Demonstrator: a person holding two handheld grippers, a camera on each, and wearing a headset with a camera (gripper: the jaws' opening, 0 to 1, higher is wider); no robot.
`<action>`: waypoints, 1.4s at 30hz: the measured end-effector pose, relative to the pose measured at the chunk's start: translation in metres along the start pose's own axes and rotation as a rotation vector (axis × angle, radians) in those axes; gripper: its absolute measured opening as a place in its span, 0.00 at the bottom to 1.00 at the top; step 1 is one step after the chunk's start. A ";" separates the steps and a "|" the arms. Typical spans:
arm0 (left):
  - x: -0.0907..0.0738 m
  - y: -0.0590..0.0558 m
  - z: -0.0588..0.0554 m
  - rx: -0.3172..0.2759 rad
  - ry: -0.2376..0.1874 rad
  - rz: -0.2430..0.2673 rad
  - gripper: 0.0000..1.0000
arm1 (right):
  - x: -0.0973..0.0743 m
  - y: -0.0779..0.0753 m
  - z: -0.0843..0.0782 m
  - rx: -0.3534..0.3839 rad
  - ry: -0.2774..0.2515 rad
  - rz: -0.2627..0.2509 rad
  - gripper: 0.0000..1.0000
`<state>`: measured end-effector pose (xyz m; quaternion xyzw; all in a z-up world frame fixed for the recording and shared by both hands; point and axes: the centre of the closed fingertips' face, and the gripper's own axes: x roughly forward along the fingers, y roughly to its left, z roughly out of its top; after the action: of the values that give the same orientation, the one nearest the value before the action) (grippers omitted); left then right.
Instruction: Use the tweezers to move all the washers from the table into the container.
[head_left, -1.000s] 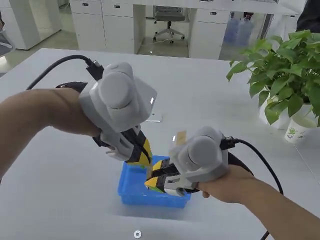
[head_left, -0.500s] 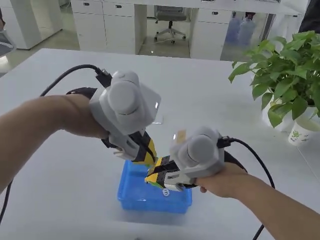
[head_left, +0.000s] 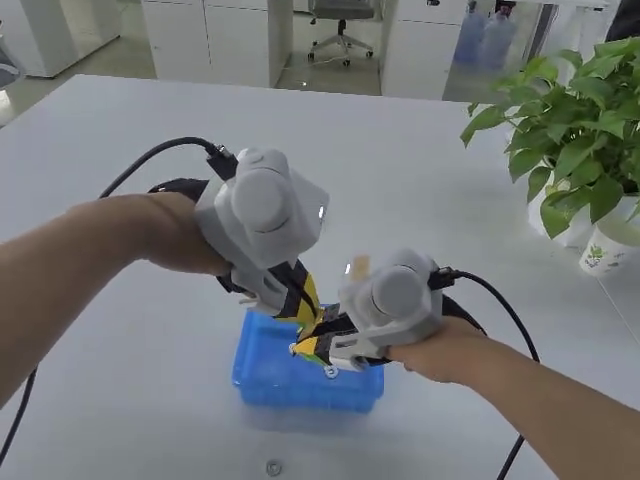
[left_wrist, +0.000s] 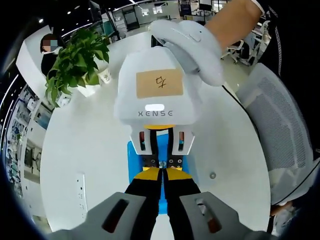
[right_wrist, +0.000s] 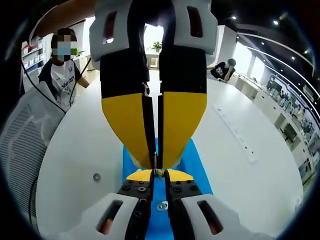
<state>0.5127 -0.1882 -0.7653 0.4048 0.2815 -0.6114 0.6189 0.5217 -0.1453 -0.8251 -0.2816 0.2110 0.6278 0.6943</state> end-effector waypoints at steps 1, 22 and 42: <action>0.002 0.000 -0.001 -0.001 0.000 -0.002 0.05 | 0.001 0.000 -0.001 0.003 0.000 0.001 0.11; 0.017 -0.004 -0.018 -0.044 -0.001 -0.026 0.05 | 0.014 0.005 -0.023 0.018 0.039 0.033 0.11; 0.007 -0.007 -0.019 -0.049 0.004 -0.015 0.05 | 0.011 0.007 -0.015 -0.006 0.047 0.030 0.11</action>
<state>0.5088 -0.1751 -0.7825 0.3888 0.3005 -0.6080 0.6236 0.5174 -0.1471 -0.8445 -0.2952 0.2294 0.6322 0.6787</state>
